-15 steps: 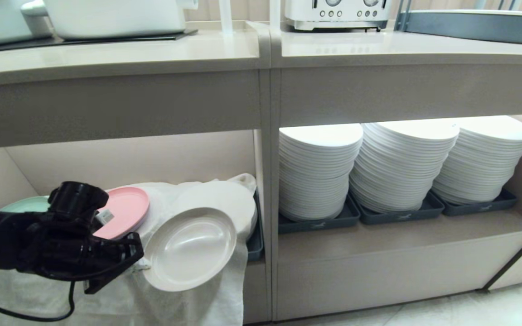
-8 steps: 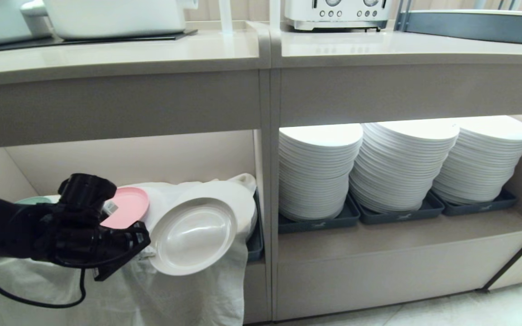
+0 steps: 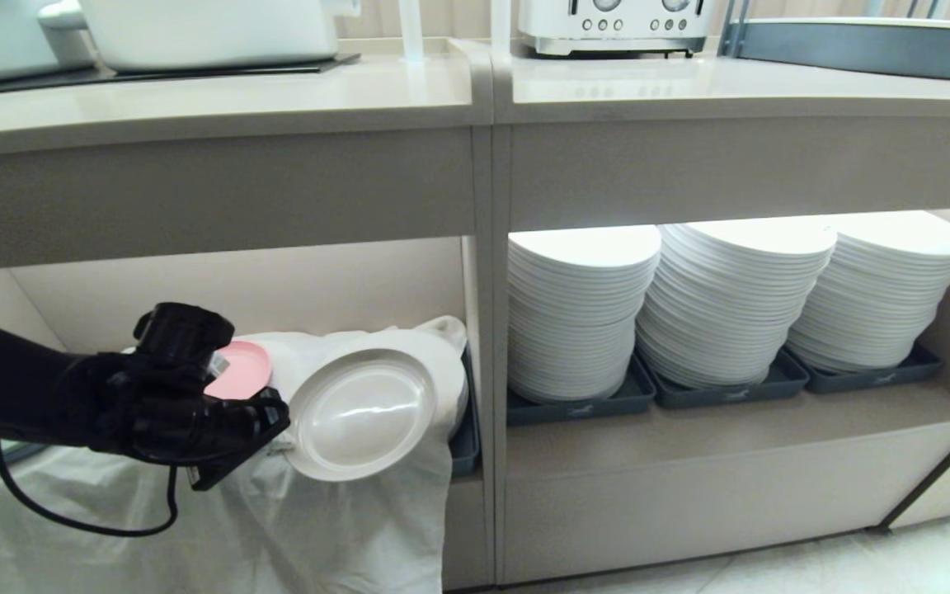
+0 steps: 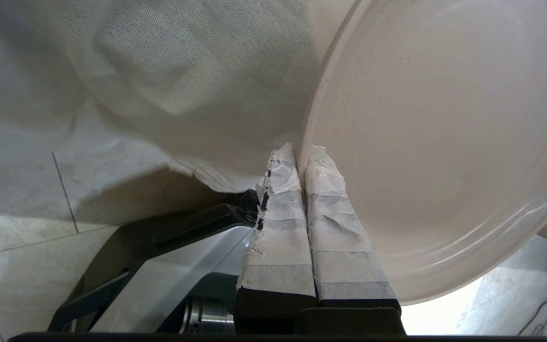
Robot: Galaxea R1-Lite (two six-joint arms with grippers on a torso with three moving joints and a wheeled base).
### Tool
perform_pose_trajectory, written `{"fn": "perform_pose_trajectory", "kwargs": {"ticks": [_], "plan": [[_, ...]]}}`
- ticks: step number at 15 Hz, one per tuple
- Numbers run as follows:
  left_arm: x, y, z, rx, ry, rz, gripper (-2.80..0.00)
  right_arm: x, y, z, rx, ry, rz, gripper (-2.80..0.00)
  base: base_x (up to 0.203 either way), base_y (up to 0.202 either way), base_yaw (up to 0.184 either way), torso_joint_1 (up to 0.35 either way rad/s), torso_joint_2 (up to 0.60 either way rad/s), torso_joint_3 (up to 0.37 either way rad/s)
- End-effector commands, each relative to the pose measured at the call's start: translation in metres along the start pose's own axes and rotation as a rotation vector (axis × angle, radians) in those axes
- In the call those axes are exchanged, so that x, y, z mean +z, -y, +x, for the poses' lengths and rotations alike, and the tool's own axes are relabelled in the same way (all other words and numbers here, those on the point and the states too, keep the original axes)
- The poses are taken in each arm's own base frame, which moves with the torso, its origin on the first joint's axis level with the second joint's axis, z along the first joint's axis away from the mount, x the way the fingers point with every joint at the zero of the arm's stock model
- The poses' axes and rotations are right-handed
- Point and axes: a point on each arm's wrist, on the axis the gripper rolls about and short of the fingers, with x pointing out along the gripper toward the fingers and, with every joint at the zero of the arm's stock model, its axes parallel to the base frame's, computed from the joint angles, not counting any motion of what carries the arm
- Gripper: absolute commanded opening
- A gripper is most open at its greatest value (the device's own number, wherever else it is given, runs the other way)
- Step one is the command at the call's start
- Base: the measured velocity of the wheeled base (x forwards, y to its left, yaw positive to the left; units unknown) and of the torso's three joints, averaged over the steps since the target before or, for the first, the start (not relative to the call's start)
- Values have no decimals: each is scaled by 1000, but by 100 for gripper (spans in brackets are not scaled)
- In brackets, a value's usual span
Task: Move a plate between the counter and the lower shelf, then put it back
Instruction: Put the plate in the cupboard
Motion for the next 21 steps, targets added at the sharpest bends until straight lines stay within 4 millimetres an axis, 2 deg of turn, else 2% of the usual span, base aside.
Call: {"fn": "perform_pose_trajectory", "kwargs": {"ticks": [1, 8, 21], "plan": [[3, 0, 7, 9, -6, -10, -280, 0, 0, 0, 0, -1, 0, -280, 0, 0, 0, 0, 0, 0], [12, 15, 18, 1, 14, -14, -280, 0, 0, 0, -1, 0, 0, -280, 0, 0, 0, 0, 0, 0], [42, 36, 51, 30, 37, -12, -280, 0, 0, 0, -1, 0, 0, -280, 0, 0, 0, 0, 0, 0]]}}
